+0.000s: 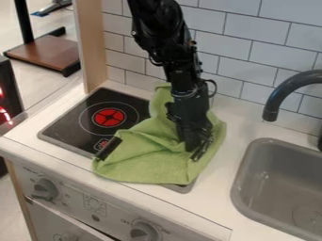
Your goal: Fold the cloth from left to right
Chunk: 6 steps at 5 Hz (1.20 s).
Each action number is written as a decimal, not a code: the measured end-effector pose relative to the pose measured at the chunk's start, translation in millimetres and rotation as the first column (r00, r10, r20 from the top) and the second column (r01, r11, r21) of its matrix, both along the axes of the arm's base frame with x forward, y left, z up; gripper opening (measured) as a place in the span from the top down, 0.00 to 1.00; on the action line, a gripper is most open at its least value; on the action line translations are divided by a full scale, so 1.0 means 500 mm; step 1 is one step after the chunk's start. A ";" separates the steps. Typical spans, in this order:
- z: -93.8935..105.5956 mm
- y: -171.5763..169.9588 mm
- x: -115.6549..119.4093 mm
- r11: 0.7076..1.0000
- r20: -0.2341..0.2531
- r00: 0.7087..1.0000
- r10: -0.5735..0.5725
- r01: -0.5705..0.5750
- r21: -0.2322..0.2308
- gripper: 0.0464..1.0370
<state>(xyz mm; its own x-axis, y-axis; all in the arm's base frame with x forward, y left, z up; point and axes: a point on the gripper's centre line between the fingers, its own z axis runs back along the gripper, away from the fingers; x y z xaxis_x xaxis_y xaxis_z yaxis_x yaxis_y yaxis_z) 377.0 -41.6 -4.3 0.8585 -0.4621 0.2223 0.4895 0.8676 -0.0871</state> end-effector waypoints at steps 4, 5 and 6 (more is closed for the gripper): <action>0.031 -0.012 -0.017 0.998 0.027 0.998 -0.054 0.054 -0.010 0.07; 0.062 -0.015 -0.018 0.998 0.051 0.997 -0.050 0.051 -0.023 0.02; 0.100 -0.021 -0.017 0.998 0.086 0.995 -0.041 0.045 -0.045 0.03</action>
